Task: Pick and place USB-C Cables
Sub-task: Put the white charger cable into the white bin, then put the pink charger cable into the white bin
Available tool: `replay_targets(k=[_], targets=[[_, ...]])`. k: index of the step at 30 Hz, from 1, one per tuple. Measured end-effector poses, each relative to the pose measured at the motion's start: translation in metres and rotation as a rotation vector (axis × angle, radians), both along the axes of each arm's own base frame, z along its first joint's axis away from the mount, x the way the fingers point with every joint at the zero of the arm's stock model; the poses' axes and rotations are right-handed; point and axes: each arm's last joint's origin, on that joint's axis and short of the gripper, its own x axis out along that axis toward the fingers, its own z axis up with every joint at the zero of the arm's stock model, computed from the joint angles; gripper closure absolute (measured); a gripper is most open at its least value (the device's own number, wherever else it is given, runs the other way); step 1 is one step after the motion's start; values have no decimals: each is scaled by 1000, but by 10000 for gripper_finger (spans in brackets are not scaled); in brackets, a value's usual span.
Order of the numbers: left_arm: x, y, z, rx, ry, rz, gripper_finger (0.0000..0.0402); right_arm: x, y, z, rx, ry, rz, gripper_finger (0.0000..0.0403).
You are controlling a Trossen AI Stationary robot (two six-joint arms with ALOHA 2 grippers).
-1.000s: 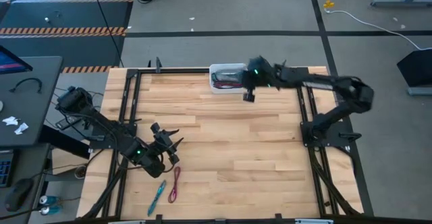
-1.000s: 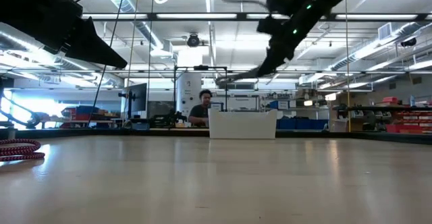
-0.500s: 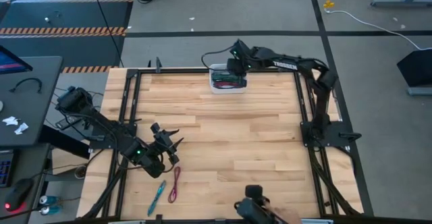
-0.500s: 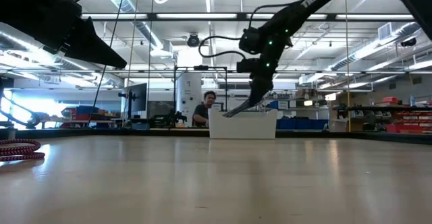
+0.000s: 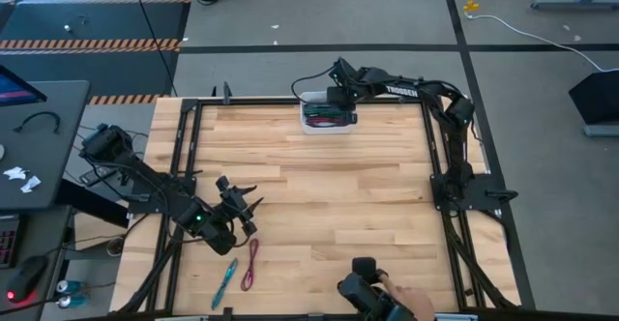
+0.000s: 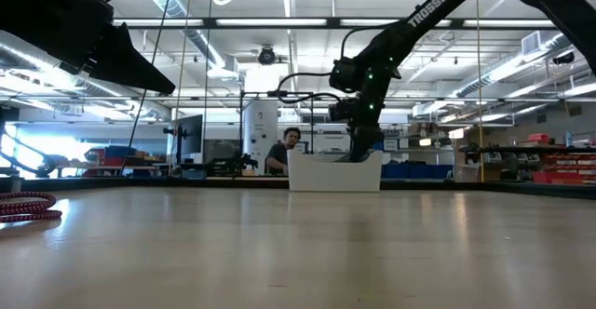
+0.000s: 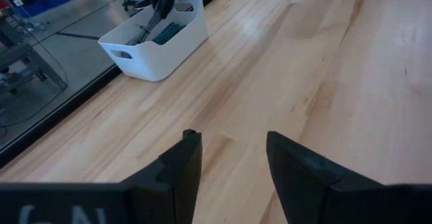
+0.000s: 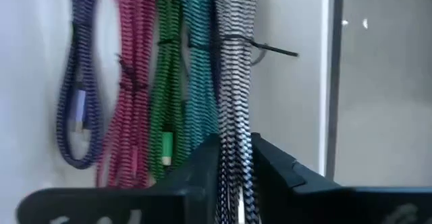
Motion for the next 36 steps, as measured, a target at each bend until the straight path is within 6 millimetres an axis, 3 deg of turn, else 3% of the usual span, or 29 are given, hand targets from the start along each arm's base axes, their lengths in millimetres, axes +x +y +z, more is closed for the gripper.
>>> replay_targets(k=[11,15,18,23,31,36], targets=[[0,0,0,-4,-5,0,230,-2,-3,9,-103,6,-105,235],[1,0,0,-7,-8,0,230,-2,3,28,-126,-65,-169,213],[1,-1,0,-10,-8,-2,230,-4,18,36,-43,-156,-225,210],[1,-1,0,-28,6,-17,230,4,84,33,170,-374,-20,220],[1,-1,0,-30,5,-17,230,5,221,-18,256,-672,312,231],[1,-1,0,-32,2,-17,230,3,284,-46,291,-825,523,231]])
